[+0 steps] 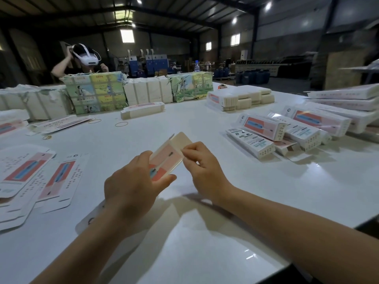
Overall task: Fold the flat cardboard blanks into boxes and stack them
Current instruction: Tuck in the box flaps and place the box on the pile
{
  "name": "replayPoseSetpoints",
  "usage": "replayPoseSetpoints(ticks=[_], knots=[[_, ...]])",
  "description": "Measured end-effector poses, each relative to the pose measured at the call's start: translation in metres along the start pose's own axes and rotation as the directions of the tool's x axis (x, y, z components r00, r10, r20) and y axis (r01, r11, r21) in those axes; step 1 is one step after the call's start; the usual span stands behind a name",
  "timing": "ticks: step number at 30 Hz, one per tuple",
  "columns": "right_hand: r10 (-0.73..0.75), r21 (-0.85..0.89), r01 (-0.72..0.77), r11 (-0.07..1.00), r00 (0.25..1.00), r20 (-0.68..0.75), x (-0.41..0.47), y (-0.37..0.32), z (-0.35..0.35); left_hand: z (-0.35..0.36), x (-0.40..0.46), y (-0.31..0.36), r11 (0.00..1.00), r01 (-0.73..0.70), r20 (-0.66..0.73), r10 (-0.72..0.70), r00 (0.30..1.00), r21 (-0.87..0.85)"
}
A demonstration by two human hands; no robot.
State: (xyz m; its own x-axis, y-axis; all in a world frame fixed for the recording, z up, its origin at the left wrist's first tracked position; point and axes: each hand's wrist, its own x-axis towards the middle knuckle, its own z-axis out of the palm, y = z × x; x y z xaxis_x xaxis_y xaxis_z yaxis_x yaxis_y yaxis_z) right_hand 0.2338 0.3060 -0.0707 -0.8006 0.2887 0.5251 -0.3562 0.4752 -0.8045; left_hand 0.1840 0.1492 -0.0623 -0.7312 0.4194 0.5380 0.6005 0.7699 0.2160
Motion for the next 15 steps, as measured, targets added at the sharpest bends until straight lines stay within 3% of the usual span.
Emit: replayPoseSetpoints(ticks=[5, 11, 13, 15], knots=[[0.044, -0.027, -0.044, 0.999, 0.999, -0.013, 0.0024, -0.0010, -0.0038, -0.0006, 0.0011, -0.0019, 1.000, 0.028, 0.053, -0.027, 0.998, -0.009], [0.068, -0.143, -0.048, 0.989, 0.988, 0.138, 0.0045, 0.0013, -0.0078, -0.0026, -0.0028, -0.0037, 0.997, -0.062, 0.146, 0.054, 0.988, 0.049], [0.044, -0.182, -0.024, 0.983, 0.994, 0.105, 0.0052, 0.0027, -0.0057, -0.0037, -0.0035, -0.0036, 0.997, -0.053, 0.147, 0.044, 0.988, 0.060], [0.051, -0.113, -0.046, 0.993, 0.998, 0.045, 0.0045, 0.0018, -0.0032, -0.0037, -0.0035, -0.0026, 0.998, -0.022, 0.130, 0.014, 0.991, 0.058]])
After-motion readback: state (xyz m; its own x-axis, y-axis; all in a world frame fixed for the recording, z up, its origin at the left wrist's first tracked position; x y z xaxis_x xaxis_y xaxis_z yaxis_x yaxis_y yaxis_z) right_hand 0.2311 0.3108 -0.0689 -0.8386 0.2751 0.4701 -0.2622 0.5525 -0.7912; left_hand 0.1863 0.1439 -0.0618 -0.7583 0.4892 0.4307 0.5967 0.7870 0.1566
